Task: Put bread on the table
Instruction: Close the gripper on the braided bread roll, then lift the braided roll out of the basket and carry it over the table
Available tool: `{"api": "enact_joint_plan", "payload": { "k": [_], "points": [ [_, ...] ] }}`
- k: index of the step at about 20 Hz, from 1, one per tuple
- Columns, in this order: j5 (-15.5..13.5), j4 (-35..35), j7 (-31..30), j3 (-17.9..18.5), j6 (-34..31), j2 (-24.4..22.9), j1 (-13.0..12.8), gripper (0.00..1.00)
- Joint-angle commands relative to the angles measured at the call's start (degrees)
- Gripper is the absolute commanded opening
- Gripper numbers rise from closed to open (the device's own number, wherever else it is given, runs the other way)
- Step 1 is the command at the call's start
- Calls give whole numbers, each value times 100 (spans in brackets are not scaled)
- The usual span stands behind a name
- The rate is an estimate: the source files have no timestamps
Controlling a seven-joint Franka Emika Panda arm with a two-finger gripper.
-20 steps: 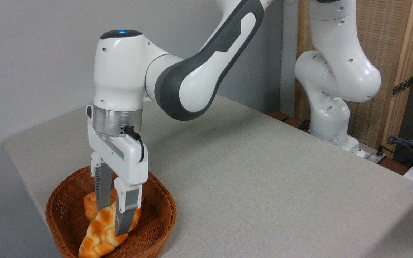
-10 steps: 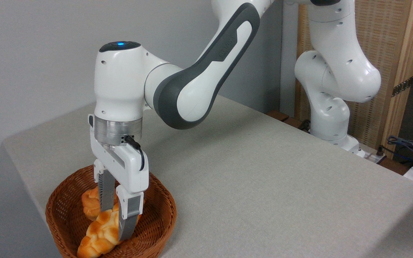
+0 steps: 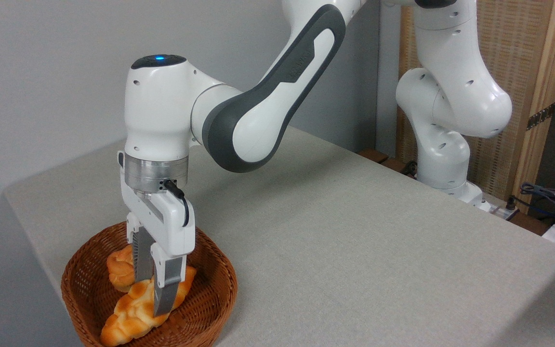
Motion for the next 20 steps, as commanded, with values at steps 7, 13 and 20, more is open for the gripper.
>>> {"api": "enact_joint_plan", "payload": {
  "k": [7, 13, 20],
  "points": [
    [62, -82, 128, -11, 119, -33, 41, 14],
    [-26, -56, 67, -11, 110, -129, 41, 14],
    [-246, -38, 58, 68, 92, -446, 41, 10]
  ]
}}
